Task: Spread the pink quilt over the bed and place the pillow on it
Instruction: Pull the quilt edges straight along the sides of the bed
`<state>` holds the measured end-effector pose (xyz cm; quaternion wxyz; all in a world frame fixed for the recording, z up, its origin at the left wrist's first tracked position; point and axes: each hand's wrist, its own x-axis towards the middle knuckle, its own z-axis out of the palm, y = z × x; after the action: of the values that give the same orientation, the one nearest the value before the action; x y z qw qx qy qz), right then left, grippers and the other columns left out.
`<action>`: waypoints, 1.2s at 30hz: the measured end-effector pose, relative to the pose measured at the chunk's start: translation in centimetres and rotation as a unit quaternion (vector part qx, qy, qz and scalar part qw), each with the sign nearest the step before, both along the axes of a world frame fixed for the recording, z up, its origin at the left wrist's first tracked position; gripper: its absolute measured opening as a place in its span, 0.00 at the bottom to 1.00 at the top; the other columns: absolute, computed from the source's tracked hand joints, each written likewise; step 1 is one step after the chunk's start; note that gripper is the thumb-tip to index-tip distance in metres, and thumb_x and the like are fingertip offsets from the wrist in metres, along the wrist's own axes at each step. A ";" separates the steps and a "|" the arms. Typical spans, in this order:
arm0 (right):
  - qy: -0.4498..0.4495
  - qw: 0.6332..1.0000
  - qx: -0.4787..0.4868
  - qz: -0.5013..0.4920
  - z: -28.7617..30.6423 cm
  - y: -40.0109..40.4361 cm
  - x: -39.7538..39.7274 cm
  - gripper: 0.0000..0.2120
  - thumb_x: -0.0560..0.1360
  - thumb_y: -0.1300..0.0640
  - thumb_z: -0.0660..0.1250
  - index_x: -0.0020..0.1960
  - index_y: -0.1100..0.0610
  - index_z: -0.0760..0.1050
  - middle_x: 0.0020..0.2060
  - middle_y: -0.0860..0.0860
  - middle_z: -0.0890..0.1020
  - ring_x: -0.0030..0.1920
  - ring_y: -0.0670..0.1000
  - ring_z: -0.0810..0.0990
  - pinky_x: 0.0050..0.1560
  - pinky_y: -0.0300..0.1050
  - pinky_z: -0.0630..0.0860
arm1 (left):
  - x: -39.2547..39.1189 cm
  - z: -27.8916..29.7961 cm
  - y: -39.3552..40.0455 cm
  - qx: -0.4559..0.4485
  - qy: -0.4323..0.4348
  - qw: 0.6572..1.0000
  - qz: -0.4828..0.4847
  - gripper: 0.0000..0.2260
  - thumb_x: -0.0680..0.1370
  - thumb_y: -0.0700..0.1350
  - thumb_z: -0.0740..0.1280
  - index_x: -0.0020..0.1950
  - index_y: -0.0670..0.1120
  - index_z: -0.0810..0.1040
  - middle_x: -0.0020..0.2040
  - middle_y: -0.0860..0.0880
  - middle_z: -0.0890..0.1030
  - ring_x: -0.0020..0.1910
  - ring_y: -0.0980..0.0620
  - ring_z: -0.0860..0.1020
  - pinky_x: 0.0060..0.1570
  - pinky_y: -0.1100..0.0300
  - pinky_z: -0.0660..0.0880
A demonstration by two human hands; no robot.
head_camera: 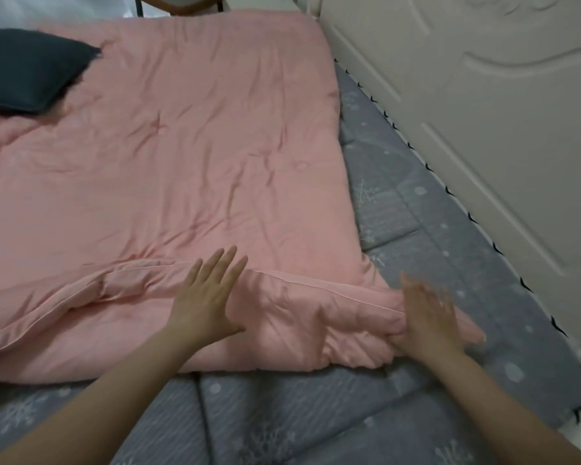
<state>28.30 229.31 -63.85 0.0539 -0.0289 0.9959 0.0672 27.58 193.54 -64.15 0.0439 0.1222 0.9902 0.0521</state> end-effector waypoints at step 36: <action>0.220 0.953 0.026 0.205 31.4 5.7 14.8 0.21 0.35 0.65 0.78 0.24 0.59 0.72 0.26 0.55 0.73 0.23 0.56 0.74 0.17 0.39 0.62 | 20.6 23.6 6.4 0.024 -0.017 0.992 0.123 0.30 0.78 0.46 0.60 0.76 0.45 0.49 0.58 0.43 0.79 0.55 0.43 0.77 0.53 0.54 0.70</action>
<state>43.11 234.97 -32.44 -0.1807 -0.2154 0.9536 0.1073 48.18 199.92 -40.59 0.0515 -0.0004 0.9952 0.0826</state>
